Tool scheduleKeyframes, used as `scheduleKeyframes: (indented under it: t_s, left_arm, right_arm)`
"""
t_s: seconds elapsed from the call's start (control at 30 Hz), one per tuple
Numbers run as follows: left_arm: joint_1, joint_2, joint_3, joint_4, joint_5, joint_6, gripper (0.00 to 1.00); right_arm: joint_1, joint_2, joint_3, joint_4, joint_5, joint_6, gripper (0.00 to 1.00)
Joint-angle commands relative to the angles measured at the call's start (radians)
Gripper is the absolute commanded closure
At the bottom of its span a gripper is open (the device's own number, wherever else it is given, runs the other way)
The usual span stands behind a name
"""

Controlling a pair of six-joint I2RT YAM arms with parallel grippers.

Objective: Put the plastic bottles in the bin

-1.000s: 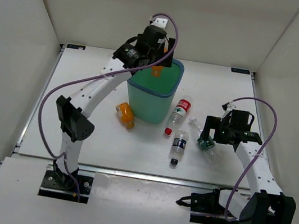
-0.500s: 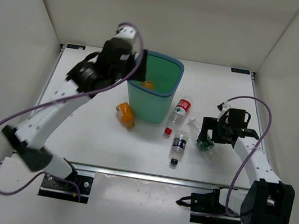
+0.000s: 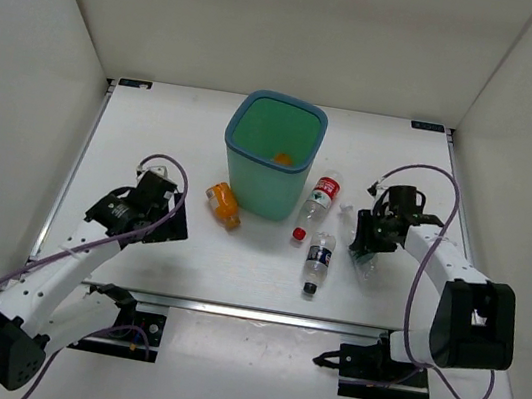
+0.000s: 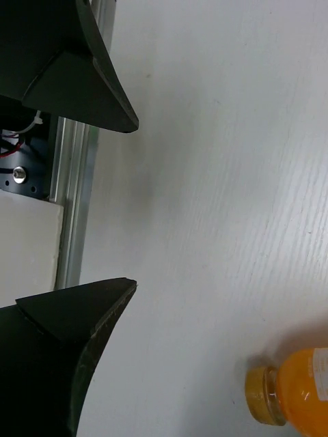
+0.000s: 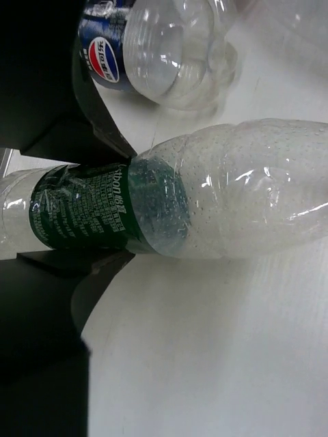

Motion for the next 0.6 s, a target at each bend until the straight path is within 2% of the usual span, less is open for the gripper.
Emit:
scheduleKeyframes:
  t_s: [0.0, 0.13, 0.2, 0.23, 0.3, 0.37, 0.43, 0.57]
  left_arm:
    - [0.034, -0.067, 0.029, 0.023, 0.033, -0.018, 0.01]
    - [0.014, -0.057, 0.024, 0.03, 0.042, -0.017, 0.01]
    - [0.012, -0.047, -0.005, 0.049, 0.069, -0.027, 0.01]
    - [0.014, -0.044, -0.02, 0.061, 0.089, -0.033, 0.01]
    - [0.022, -0.043, -0.049, 0.079, 0.115, -0.051, 0.02]
    - [0.028, -0.031, -0.069, 0.102, 0.126, -0.07, 0.01]
    - [0.022, -0.014, -0.078, 0.112, 0.135, -0.079, 0.01]
    - [0.016, 0.015, -0.078, 0.151, 0.112, -0.106, 0.01]
  right_arm:
    - [0.038, -0.014, 0.094, -0.039, 0.076, 0.004, 0.78]
    - [0.1, -0.1, 0.269, -0.095, 0.158, 0.019, 0.71]
    - [0.153, -0.15, 0.405, -0.068, 0.19, 0.037, 0.74]
    - [0.166, -0.155, 0.439, -0.037, 0.189, 0.039, 0.79]
    - [0.207, -0.149, 0.6, 0.006, 0.127, 0.051, 0.79]
    - [0.25, -0.118, 0.686, 0.079, 0.068, 0.051, 0.81]
    - [0.304, -0.054, 0.738, 0.197, 0.043, 0.09, 0.84]
    - [0.386, 0.067, 0.844, 0.328, -0.096, 0.126, 0.82]
